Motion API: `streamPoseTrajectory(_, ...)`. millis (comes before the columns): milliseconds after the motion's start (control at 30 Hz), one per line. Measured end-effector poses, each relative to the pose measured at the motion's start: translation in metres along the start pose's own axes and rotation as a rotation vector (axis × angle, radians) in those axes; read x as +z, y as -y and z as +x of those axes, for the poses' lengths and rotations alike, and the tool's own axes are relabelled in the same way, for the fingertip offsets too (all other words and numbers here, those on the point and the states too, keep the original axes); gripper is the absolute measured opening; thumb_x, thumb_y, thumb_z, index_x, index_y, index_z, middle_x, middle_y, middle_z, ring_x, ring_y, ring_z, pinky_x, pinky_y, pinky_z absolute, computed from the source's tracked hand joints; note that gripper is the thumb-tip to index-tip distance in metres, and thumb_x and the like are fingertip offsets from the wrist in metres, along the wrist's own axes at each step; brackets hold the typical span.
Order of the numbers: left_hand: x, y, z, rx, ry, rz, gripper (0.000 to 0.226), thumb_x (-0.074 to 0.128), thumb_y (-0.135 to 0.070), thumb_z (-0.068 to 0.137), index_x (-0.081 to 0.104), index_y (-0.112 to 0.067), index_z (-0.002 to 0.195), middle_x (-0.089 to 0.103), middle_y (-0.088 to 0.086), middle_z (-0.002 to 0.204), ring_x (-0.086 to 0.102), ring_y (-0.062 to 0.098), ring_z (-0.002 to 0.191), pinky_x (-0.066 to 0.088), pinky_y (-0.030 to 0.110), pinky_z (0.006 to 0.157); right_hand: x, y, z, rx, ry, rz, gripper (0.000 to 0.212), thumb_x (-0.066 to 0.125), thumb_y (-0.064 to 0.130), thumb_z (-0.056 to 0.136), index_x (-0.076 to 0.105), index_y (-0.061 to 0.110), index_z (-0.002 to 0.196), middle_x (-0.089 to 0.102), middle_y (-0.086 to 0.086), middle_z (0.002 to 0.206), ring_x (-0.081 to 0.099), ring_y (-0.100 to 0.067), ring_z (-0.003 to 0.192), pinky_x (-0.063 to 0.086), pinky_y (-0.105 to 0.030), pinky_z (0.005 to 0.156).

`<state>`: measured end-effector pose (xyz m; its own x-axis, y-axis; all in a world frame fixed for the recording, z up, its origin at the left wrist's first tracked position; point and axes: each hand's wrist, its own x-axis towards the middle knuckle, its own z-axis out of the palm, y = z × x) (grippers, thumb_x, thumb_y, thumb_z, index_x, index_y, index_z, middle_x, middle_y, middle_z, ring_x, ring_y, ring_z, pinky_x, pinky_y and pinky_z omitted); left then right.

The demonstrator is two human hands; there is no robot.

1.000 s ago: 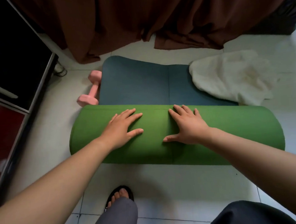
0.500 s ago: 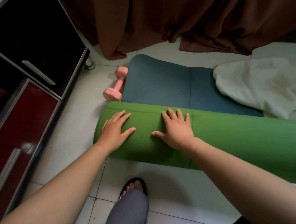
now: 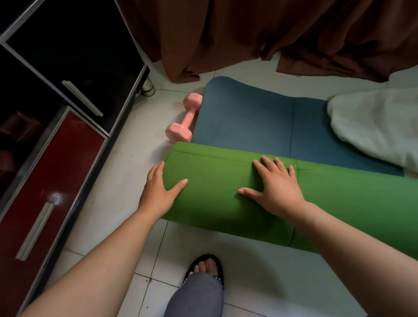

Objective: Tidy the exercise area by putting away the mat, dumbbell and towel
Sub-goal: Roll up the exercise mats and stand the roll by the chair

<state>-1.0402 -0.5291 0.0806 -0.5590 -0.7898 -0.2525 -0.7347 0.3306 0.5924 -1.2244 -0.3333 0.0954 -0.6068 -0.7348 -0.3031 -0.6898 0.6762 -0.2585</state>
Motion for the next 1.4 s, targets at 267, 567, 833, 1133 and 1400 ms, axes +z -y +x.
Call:
streamPoseTrajectory(267,-0.004,0.0,-0.004,-0.088,0.038,-0.048,0.078,0.063,-0.046,0.082,0.025,-0.023,0.146,0.037,0.01,0.142,0.041,0.025,0.127,0.034,0.034,0.102,-0.013,-0.003,0.002,-0.016,0.157,-0.001,0.094,0.047,0.072,0.077,0.01,0.026,0.15,0.005,0.001,0.158,0.003,-0.024,0.145,0.005,-0.048,0.116)
streamPoseTrajectory(567,-0.019,-0.006,-0.014,-0.063,0.022,0.013,0.075,0.063,-0.048,0.082,0.03,-0.024,0.145,0.043,0.012,0.131,0.047,0.026,0.118,0.036,0.029,0.095,-0.038,-0.016,-0.001,0.019,0.292,-0.023,0.108,0.057,0.081,0.06,0.005,0.044,0.147,0.002,0.002,0.159,0.001,-0.024,0.145,0.003,-0.058,0.114)
streamPoseTrajectory(833,-0.038,0.002,-0.041,-0.062,0.101,0.086,0.077,0.063,-0.051,0.08,0.032,-0.022,0.145,0.044,0.009,0.131,0.045,0.024,0.12,0.035,0.028,0.096,-0.04,-0.01,-0.004,0.031,0.369,-0.078,0.123,0.065,0.084,0.041,0.012,0.045,0.145,0.023,-0.001,0.153,0.024,-0.028,0.139,0.031,-0.055,0.107)
streamPoseTrajectory(1133,-0.056,0.036,-0.075,-0.156,0.171,0.122,0.079,0.063,-0.054,0.078,0.034,-0.022,0.144,0.048,0.01,0.129,0.048,0.023,0.118,0.04,0.033,0.099,-0.026,0.019,-0.009,-0.036,0.457,-0.133,0.128,0.068,0.083,0.037,0.016,0.04,0.146,0.041,-0.005,0.137,0.042,-0.03,0.127,0.041,-0.046,0.102)
streamPoseTrajectory(1400,-0.042,0.017,-0.043,-0.059,0.021,0.139,0.072,0.059,-0.044,0.086,0.029,-0.018,0.146,0.035,0.013,0.141,0.038,0.028,0.128,0.032,0.035,0.104,-0.024,0.002,-0.015,-0.003,0.14,-0.02,0.098,0.054,0.085,0.057,0.036,0.034,0.14,0.039,0.002,0.144,0.034,-0.02,0.134,0.028,-0.046,0.109)
